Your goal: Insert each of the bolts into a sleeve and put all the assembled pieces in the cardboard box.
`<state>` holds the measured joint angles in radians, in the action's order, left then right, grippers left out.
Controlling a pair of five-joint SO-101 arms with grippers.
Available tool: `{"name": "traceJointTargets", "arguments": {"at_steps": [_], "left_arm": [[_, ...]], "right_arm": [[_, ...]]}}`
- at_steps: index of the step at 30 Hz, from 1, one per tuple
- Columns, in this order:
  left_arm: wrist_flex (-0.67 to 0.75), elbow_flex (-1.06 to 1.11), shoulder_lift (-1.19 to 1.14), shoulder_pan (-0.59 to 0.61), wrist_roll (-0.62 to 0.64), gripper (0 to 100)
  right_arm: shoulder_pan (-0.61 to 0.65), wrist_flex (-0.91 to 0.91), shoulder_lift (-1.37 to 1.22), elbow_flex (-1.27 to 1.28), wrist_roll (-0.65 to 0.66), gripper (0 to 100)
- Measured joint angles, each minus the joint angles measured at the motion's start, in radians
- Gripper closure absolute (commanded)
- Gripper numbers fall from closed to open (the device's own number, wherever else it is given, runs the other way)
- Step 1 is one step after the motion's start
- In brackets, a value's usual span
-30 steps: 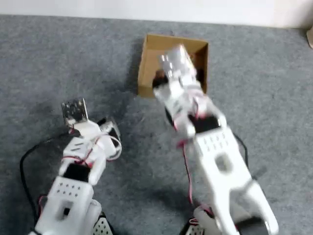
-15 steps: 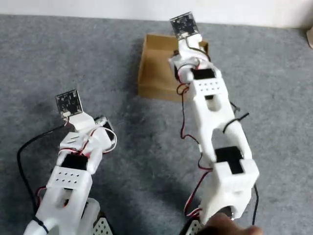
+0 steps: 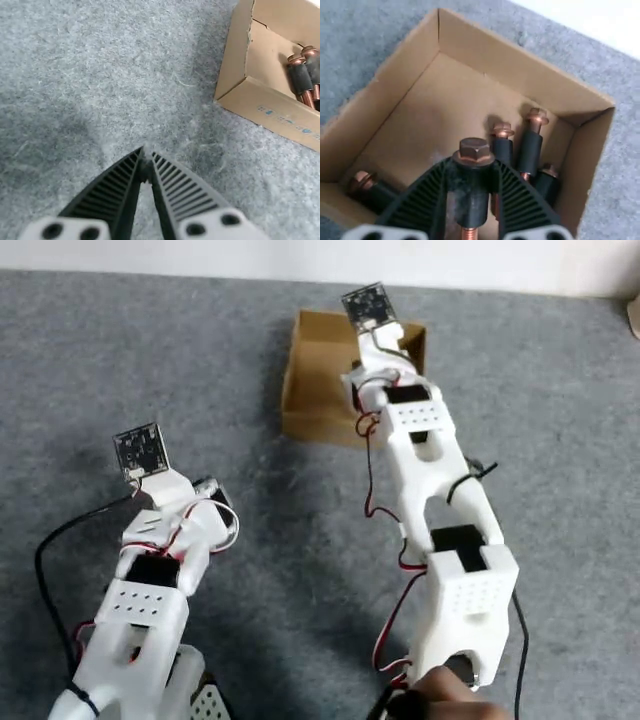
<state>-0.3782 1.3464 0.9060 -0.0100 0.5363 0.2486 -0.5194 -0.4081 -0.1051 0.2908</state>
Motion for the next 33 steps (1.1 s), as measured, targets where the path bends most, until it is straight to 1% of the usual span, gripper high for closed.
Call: {"name": "traceJointTargets", "arguments": {"at_steps": [3, 5, 8, 10, 25, 29, 33], "left_arm": [[0.0, 0.0, 0.0, 0.0, 0.0, 99], [0.0, 0.0, 0.0, 0.0, 0.0, 99], [0.0, 0.0, 0.0, 0.0, 0.0, 99], [0.0, 0.0, 0.0, 0.0, 0.0, 99], [0.0, 0.0, 0.0, 0.0, 0.0, 99], [0.0, 0.0, 0.0, 0.002, 0.0, 99], [0.0, 0.0, 0.0, 0.002, 0.0, 99]], "right_arm": [[0.0, 0.0, -0.012, 0.0, 0.0, 97.3], [0.0, 0.0, -0.026, 0.0, 0.0, 91.0], [0.0, 0.0, -0.048, 0.0, 0.0, 79.1], [0.0, 0.0, -0.06, -0.011, 0.0, 75.2], [0.0, -0.009, -0.069, -0.021, 0.0, 75.2], [0.0, -0.107, 0.003, -0.021, 0.0, 75.2], [-0.002, -0.224, 0.172, -0.021, -0.066, 75.2]]}}
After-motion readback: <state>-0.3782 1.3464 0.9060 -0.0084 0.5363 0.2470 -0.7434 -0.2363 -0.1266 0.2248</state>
